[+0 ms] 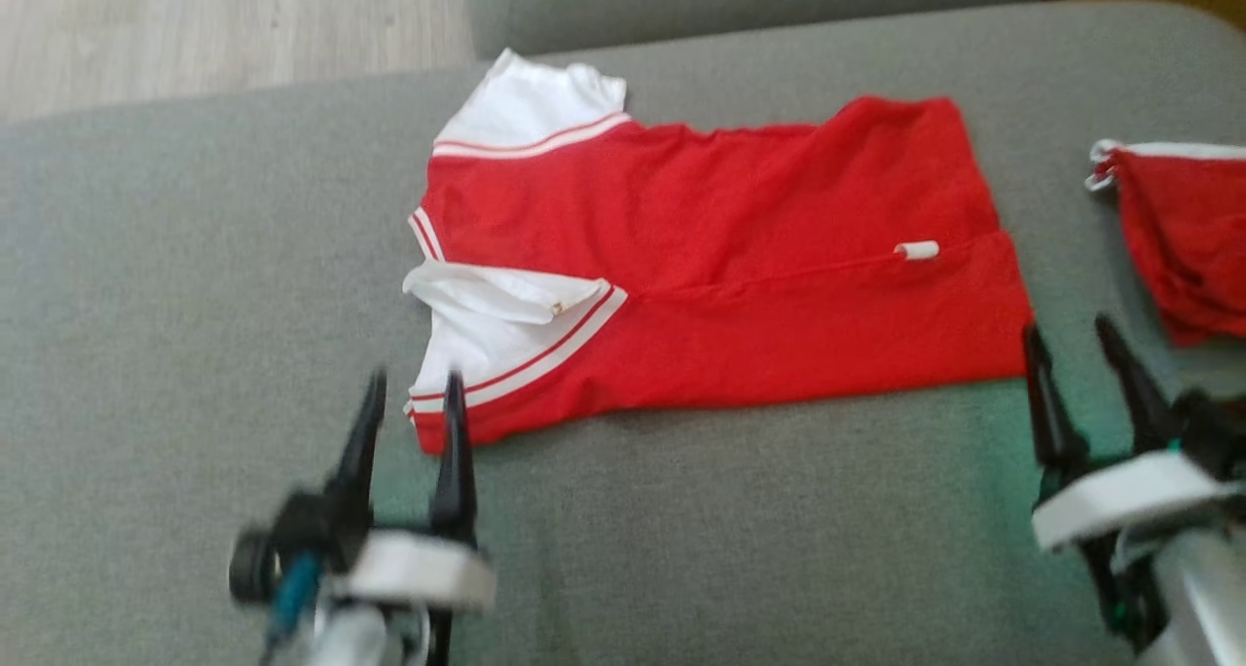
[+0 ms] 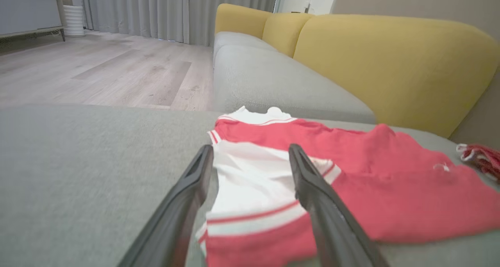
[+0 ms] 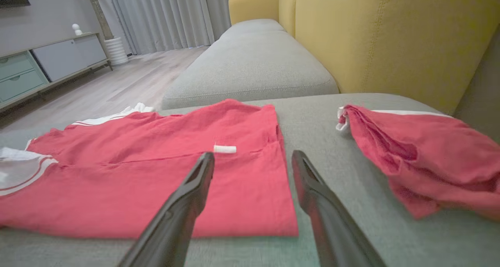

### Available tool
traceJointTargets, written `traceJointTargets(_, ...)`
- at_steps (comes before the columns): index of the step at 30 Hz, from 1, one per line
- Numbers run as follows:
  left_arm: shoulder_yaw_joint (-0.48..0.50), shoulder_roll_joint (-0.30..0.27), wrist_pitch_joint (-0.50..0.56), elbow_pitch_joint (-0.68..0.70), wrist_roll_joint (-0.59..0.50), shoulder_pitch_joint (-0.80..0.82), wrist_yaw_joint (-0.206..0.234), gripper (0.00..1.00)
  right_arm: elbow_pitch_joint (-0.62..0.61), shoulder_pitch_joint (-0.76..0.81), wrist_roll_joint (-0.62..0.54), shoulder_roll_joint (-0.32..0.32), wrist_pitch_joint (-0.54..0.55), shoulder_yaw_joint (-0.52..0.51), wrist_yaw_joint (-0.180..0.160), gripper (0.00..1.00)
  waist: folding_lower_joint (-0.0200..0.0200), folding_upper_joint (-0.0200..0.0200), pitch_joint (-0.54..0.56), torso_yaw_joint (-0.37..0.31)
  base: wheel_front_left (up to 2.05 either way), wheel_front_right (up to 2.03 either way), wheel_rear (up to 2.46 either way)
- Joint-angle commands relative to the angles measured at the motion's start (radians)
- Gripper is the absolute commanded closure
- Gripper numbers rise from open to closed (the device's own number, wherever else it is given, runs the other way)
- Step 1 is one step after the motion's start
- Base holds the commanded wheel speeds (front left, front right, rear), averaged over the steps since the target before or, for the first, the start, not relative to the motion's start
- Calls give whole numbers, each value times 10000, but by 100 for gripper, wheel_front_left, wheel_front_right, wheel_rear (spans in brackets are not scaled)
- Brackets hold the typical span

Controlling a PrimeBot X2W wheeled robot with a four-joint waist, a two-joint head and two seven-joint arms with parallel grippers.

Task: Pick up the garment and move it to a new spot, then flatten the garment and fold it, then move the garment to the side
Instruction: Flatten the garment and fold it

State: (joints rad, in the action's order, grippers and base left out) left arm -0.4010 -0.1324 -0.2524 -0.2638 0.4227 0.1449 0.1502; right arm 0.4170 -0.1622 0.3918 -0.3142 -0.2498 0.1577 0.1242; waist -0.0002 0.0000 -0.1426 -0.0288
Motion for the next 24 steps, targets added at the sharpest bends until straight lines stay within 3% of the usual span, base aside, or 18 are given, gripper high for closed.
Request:
traceJointTargets(1, 501, -7, -91, 322, -242, -89, 75, 0, -450, 20, -145, 3, -119, 6, 65, 0, 2, 0, 286, -60, 0, 0, 0)
traceJointTargets(9, 1150, 549, -92, -374, -988, -1056, -255, 0, -931, 926, -674, 504, -119, -512, 65, 0, 2, 0, 662, -78, 0, 0, 0)
traceJointTargets(24, 1545, 801, -93, -2968, -1178, 533, -522, 0, -1039, 853, -790, 564, -120, -563, 65, 0, 2, 0, 242, -149, 0, 0, 0)
